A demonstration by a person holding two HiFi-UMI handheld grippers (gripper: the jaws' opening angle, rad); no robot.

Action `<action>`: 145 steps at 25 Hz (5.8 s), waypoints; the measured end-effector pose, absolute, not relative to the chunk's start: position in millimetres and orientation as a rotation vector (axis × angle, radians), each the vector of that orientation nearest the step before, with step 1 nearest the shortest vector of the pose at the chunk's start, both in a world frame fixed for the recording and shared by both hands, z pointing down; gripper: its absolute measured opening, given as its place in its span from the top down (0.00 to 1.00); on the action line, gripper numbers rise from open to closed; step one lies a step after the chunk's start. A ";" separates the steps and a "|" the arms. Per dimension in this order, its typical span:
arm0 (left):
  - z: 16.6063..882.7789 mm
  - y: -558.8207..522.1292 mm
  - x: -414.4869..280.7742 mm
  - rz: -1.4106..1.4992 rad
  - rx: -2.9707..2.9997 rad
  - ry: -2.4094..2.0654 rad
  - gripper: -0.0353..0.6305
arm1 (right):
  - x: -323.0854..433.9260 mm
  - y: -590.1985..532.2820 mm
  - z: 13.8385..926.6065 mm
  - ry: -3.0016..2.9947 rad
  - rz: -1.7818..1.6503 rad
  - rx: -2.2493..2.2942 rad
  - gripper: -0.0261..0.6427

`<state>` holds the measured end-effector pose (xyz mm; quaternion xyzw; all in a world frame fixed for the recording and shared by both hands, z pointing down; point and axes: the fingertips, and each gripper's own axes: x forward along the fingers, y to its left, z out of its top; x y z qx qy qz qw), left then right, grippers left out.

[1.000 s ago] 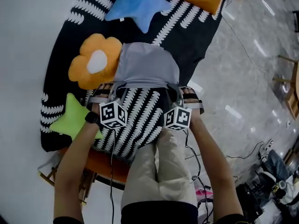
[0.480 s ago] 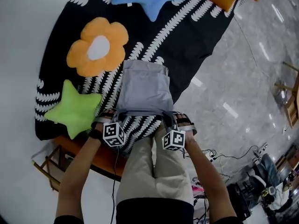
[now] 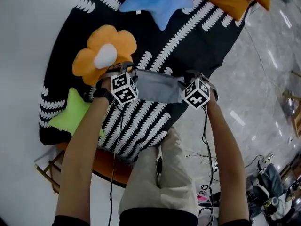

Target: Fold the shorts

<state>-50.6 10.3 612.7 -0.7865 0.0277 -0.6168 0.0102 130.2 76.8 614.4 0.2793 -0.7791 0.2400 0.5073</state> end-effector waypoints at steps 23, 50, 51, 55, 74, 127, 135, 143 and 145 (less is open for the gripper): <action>573.0 52.3 -64.1 -1.804 -2.377 -0.230 0.36 | 89.6 114.2 581.2 -2.003 0.399 0.648 0.18; -130.1 173.4 -151.8 -0.273 -2.772 1.393 0.36 | 67.1 222.2 -144.7 -2.429 0.061 1.628 0.19; -138.3 174.1 -155.6 -0.202 -2.737 1.424 0.36 | 64.6 222.0 -149.8 -2.417 0.039 1.631 0.19; -142.2 200.5 -172.5 -0.113 -2.788 1.504 0.36 | 47.8 232.5 -151.6 -2.363 -0.025 1.624 0.19; -177.2 276.6 -210.7 -0.003 -2.722 1.653 0.36 | -26.0 218.4 -193.8 -2.544 -0.212 1.391 0.29; -171.9 250.1 -331.4 -0.064 -2.679 1.659 0.91 | -143.9 209.3 -216.7 -2.654 -0.175 1.370 0.94; -162.8 234.8 -346.0 -0.073 -2.708 1.656 0.91 | -156.1 199.3 -206.7 -2.629 -0.146 1.401 0.94; -172.5 210.8 -334.8 -0.003 -2.776 1.607 0.91 | -151.7 181.4 -218.2 -2.605 -0.177 1.478 0.94; -176.9 205.0 -325.1 0.013 -2.781 1.593 0.91 | -149.9 181.2 -221.8 -2.610 -0.193 1.478 0.94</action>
